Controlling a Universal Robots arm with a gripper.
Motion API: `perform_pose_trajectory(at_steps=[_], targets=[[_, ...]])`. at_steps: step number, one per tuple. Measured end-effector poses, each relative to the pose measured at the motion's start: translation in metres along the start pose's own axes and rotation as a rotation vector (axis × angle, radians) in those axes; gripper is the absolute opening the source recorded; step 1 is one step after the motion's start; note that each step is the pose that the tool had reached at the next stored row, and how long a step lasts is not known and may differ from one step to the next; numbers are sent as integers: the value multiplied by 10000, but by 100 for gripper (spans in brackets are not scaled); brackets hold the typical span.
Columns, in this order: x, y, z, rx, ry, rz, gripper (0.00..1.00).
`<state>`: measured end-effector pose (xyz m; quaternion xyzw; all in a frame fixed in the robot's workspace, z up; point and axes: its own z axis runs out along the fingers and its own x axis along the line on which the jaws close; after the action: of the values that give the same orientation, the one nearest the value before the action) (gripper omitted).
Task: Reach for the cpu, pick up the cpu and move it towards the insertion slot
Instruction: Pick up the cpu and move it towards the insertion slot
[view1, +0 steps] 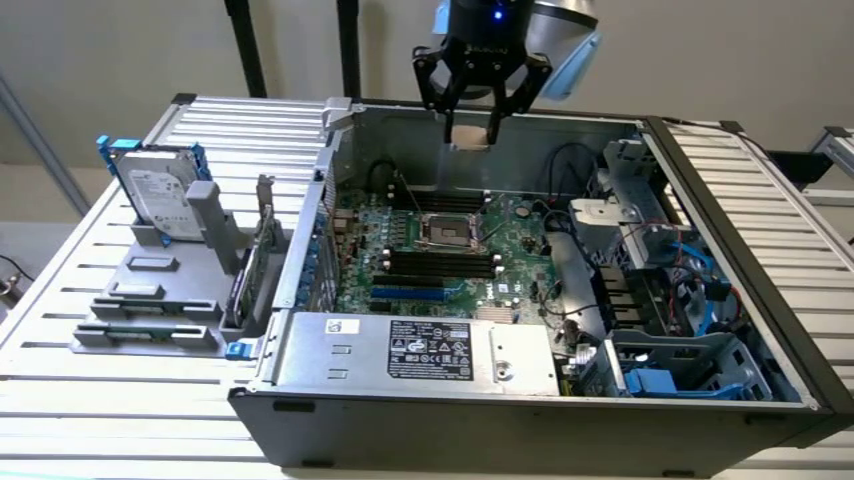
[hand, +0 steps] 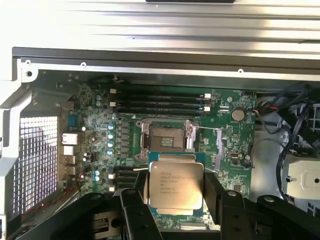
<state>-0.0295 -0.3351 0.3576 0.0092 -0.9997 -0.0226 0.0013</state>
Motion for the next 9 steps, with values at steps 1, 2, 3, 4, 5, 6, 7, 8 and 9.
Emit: perform_pose_trajectory(at_steps=[1,2,3,4,5,6,7,8,9], targets=[[-3,4,16,0,-4,1,54],[-5,5,34,0,-9,1,54],[-7,9,51,0,-13,1,54],[-8,13,68,1,-18,0,54],[-9,18,82,2,-24,1,54],[-12,24,95,1,-26,0,54],[-15,30,106,0,-27,-1,54],[-18,38,112,0,-27,-1,54],[-21,46,116,1,-27,0,54]])
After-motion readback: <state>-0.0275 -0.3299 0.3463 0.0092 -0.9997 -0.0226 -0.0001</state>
